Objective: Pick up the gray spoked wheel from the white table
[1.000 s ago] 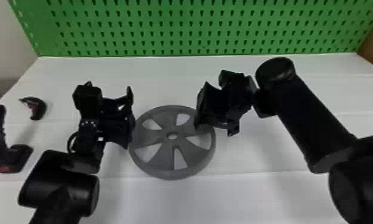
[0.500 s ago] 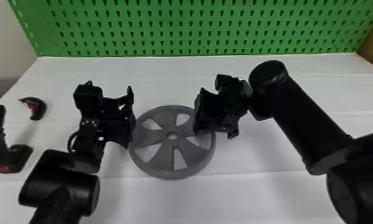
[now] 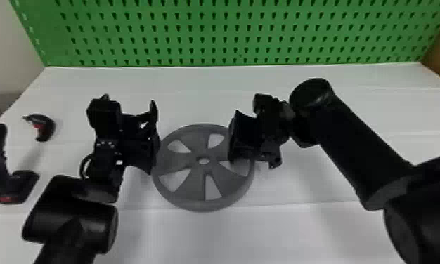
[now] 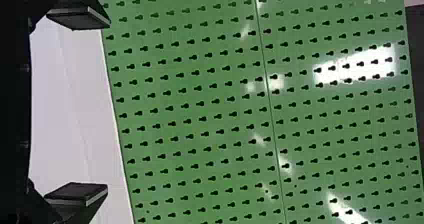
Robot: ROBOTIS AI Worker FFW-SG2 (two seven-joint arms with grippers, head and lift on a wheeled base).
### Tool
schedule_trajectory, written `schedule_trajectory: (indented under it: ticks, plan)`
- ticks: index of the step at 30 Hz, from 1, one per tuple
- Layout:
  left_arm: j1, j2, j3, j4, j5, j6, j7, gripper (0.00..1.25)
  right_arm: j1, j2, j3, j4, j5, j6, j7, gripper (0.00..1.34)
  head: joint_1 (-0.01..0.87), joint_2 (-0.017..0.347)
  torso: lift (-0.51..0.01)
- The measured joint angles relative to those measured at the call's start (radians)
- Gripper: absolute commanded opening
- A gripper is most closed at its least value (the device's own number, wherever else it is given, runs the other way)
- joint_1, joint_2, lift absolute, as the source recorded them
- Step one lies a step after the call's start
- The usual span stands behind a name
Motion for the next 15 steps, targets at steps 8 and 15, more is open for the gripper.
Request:
schedule_trajectory:
  ticks: [8,15]
  plan:
    - [-0.003,0.0,-0.003,0.003,0.002,0.0,0.0,1.12,-0.004,0.0,0.004,0.03,-0.015,-0.009,0.0,1.23,0.769,0.038,-0.107]
    - [-0.004,0.0,-0.004,0.003,0.003,0.0,0.0,1.12,-0.009,0.0,0.005,0.03,-0.015,-0.008,0.0,1.23,0.769,0.038,-0.107]
